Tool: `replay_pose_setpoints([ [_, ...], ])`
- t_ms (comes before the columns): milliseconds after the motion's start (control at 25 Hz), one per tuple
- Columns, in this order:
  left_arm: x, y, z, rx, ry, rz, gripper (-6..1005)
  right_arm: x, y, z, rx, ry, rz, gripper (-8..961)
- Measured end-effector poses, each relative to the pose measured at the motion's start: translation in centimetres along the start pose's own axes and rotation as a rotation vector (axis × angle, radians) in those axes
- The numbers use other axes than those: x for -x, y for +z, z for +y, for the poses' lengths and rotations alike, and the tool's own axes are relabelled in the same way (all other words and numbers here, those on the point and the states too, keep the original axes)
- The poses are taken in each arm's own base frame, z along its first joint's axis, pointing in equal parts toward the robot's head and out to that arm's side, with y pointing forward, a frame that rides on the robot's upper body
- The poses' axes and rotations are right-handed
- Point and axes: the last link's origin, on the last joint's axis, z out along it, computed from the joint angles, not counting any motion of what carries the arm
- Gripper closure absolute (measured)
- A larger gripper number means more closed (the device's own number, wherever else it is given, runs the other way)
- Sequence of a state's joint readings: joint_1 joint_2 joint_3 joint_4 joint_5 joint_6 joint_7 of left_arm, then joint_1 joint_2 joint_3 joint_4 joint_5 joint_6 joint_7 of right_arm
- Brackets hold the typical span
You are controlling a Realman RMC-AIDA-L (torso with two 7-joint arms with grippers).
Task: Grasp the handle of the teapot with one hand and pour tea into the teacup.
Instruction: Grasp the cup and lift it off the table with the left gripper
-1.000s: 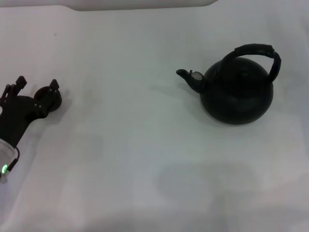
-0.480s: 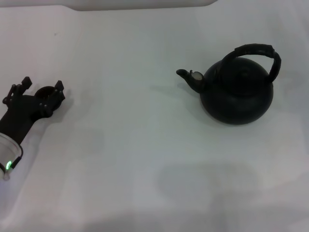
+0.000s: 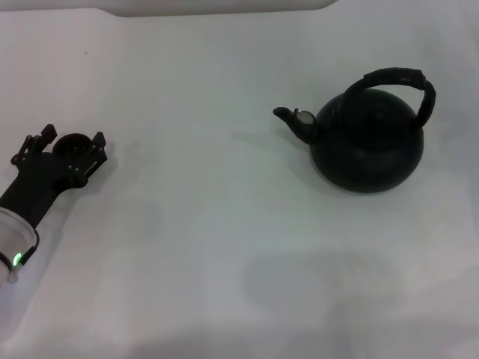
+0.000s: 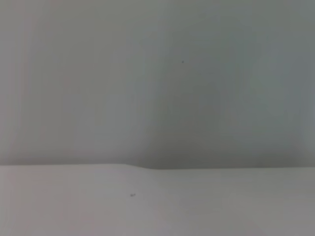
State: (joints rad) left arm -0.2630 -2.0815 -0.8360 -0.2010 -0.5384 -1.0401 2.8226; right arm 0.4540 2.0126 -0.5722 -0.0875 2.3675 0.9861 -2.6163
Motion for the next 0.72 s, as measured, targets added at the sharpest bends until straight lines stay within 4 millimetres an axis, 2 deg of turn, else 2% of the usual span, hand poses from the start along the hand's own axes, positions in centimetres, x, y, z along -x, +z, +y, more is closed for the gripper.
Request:
replay_pose_setpoints([
  [720,0.52,-0.54,0.17,0.008,0.004,-0.016,111,-0.01,0.03,0.11,0.008,-0.005,0.002,309],
])
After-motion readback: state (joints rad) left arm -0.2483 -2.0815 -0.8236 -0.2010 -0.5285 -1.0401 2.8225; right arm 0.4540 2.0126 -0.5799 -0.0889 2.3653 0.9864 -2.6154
